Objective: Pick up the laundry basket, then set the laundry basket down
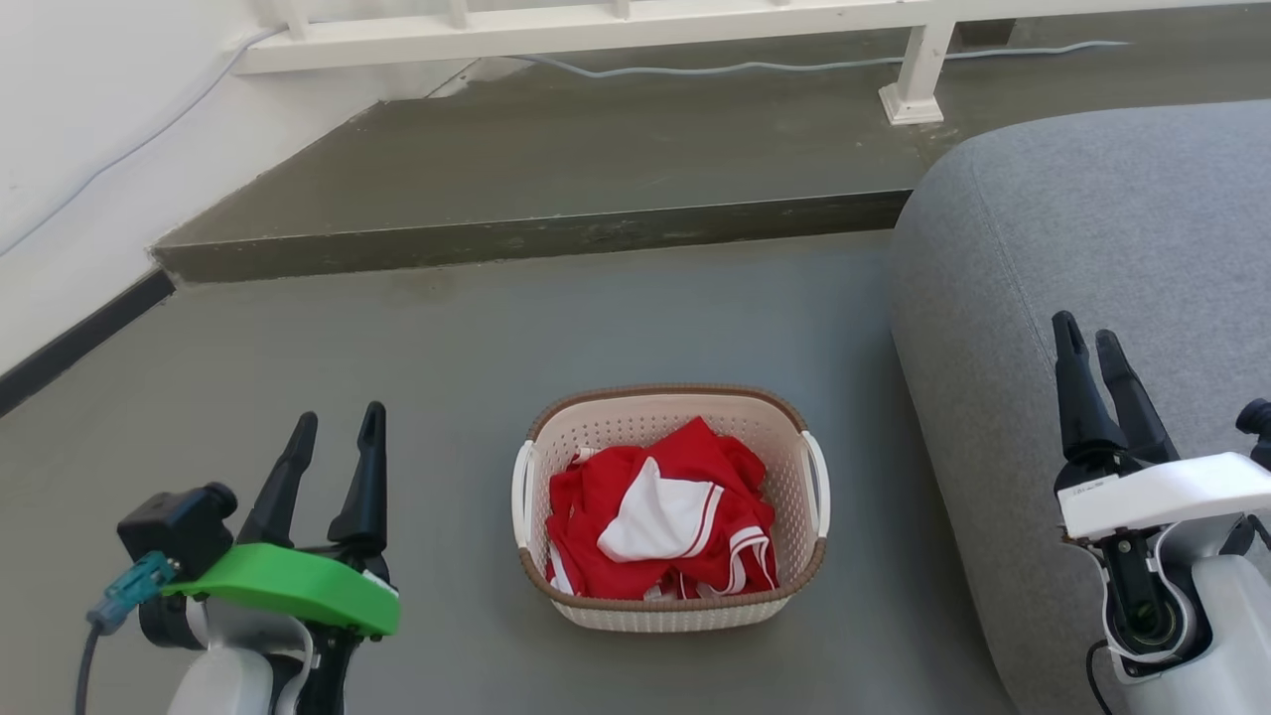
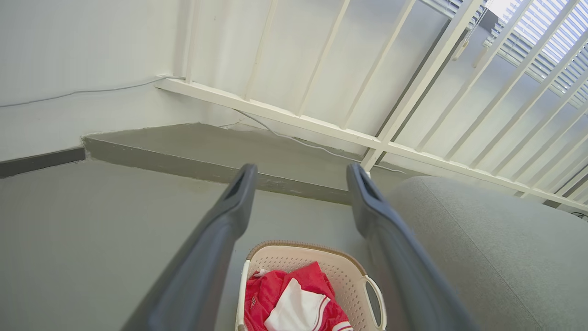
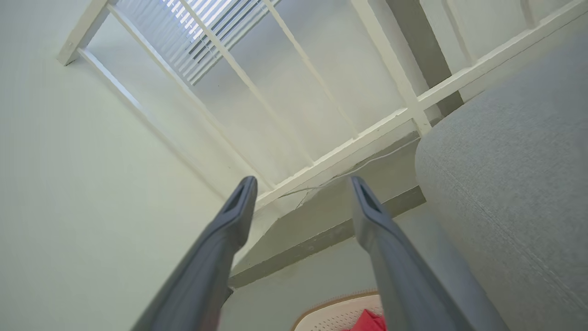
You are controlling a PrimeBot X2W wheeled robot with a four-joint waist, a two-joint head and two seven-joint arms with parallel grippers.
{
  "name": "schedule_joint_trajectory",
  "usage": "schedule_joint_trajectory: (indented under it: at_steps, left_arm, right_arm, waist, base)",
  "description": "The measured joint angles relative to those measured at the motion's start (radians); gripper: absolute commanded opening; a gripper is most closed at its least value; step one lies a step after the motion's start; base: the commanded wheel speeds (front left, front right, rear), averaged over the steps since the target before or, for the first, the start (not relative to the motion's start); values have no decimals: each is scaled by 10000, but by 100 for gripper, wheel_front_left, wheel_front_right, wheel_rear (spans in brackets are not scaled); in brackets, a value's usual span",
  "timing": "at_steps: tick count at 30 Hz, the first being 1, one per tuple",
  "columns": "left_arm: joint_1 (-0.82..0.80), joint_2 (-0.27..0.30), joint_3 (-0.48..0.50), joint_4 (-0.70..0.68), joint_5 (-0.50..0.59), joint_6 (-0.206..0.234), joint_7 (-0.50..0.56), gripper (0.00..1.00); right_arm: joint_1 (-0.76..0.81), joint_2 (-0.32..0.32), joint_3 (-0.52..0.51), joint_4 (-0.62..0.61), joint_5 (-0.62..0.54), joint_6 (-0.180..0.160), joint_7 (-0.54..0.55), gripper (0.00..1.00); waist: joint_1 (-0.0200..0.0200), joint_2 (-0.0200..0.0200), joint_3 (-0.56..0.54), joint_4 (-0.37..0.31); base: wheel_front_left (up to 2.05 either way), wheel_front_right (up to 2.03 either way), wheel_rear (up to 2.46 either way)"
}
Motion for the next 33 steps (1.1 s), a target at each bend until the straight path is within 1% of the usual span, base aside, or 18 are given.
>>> schedule_joint_trajectory:
  at_steps: [3,11,28,33]
  left_arm:
    - [-114,-6,-31,-12,487,82,-98,100]
    - [-125,-56,-111,-115,1716,86,-397,100]
    - [-332,-167,-407,-372,4138,86,-978,100]
    - [-332,-253,-408,-372,4176,84,-978,100]
  right_arm:
    - [-1,-19,73,-2,-525,-2,-96,100]
    - [-6,-17,207,-25,-1837,-2,-372,100]
    - [-15,157,263,121,-4109,0,-978,100]
    - [-35,209,249,169,-4299,0,-1018,100]
  waist:
    - [0,0,31,-14]
    - [0,0,105,-55]
    - [0,0,84,-112]
    - [0,0,43,-107]
  base:
    - [0,0,0]
    - [0,0,0]
    - [0,0,0]
    - [0,0,0]
